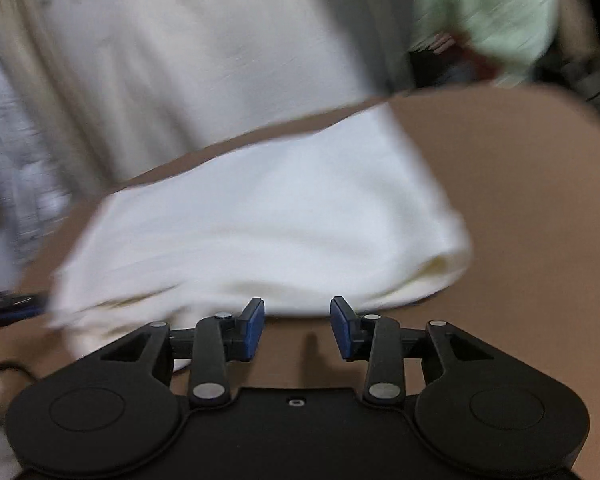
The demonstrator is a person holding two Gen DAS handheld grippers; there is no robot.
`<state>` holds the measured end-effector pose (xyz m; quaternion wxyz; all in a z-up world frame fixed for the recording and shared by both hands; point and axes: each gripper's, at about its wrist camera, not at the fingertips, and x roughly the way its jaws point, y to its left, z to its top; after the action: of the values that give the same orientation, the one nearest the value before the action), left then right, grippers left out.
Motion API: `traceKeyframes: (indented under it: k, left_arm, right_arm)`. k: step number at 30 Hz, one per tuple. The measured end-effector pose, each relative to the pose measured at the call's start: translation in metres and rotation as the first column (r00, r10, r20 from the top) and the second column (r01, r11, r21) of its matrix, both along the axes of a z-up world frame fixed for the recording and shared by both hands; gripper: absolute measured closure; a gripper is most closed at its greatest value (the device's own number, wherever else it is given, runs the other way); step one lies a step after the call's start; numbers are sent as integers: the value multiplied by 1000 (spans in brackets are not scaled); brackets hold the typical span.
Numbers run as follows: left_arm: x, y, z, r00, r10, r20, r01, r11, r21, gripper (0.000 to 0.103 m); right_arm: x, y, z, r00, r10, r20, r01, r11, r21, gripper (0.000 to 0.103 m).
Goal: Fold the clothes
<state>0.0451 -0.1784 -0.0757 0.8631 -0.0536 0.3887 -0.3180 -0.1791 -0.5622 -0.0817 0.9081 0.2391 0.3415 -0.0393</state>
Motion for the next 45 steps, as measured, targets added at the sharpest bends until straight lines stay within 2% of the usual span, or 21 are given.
traceKeyframes:
  k: [4, 8, 10, 12, 13, 14, 15, 17, 18, 21, 22, 25, 27, 30, 37, 39, 41, 42, 43, 44, 45]
  left_arm:
    - [1, -36, -22, 997, -78, -13, 79, 995, 62, 59]
    - [2, -63, -36, 991, -132, -27, 135, 982, 129, 59]
    - [4, -73, -43, 990, -140, -31, 143, 975, 168, 59]
    - [5, -81, -48, 992, -129, -16, 129, 965, 227, 59]
    - [4, -84, -49, 993, -119, 2, 115, 960, 255, 62]
    - [-2, -81, -45, 993, -109, 36, 96, 960, 263, 80]
    - [-4, -76, -41, 993, -106, 51, 91, 965, 247, 91]
    - [-9, -63, -33, 993, -113, 37, 104, 974, 200, 97]
    - [-12, -61, -30, 993, -118, 27, 110, 972, 207, 97]
    - [-17, -69, -37, 989, -146, 6, 138, 949, 285, 97]
    - [-17, -73, -42, 988, -156, -7, 151, 939, 309, 98]
    - [-17, -75, -47, 985, -169, -31, 170, 929, 327, 97]
    - [-11, -68, -50, 987, -149, -66, 161, 947, 279, 95]
    - [-6, -57, -47, 985, -137, -101, 156, 965, 211, 93]
    - [-20, -59, -11, 983, -185, -17, 182, 943, 277, 94]
    - [-23, -56, 5, 972, -236, 3, 224, 925, 306, 92]
    - [-29, -51, 20, 949, -312, 43, 284, 908, 309, 75]
    - [-30, -46, 26, 950, -306, 69, 275, 918, 287, 68]
    - [-31, -41, 32, 951, -296, 92, 263, 928, 262, 55]
    - [-28, -37, 36, 957, -271, 100, 242, 942, 232, 48]
    - [-24, -33, 35, 965, -245, 96, 219, 949, 225, 45]
  right_arm:
    - [28, 18, -13, 994, 102, -38, -102, 995, 4, 61]
    - [55, 29, -22, 990, 122, -69, -122, 992, 7, 60]
    - [59, 42, -24, 992, 97, -83, -99, 995, -28, 57]
    - [70, 47, -26, 992, 55, -112, -68, 991, -116, 57]
    - [75, 49, -28, 992, 46, -118, -64, 986, -154, 66]
    - [76, 51, -25, 992, 49, -112, -70, 980, -186, 92]
    - [75, 55, -18, 992, 63, -109, -87, 970, -227, 93]
    - [60, 78, -1, 987, 101, -127, -143, 911, -387, 94]
    - [51, 92, 6, 979, 136, -151, -191, 868, -458, 95]
    - [40, 113, -16, 926, 223, -306, -357, 786, -505, 97]
    - [40, 113, -28, 917, 227, -329, -374, 777, -506, 97]
    - [37, 114, -33, 919, 220, -328, -367, 780, -506, 97]
    - [34, 115, -33, 916, 232, -328, -380, 767, -517, 97]
    - [35, 107, -37, 911, 249, -328, -388, 785, -482, 97]
    - [22, 93, -21, 923, 254, -290, -361, 833, -420, 92]
    - [22, 87, -7, 922, 258, -288, -352, 868, -350, 86]
    - [20, 87, 19, 921, 292, -256, -359, 893, -272, 86]
    - [21, 95, 34, 914, 331, -236, -392, 870, -300, 85]
    - [22, 104, 49, 902, 372, -218, -428, 840, -335, 76]
    - [23, 113, 64, 888, 413, -202, -460, 807, -370, 58]
    - [26, 124, 77, 876, 445, -186, -479, 759, -441, 48]
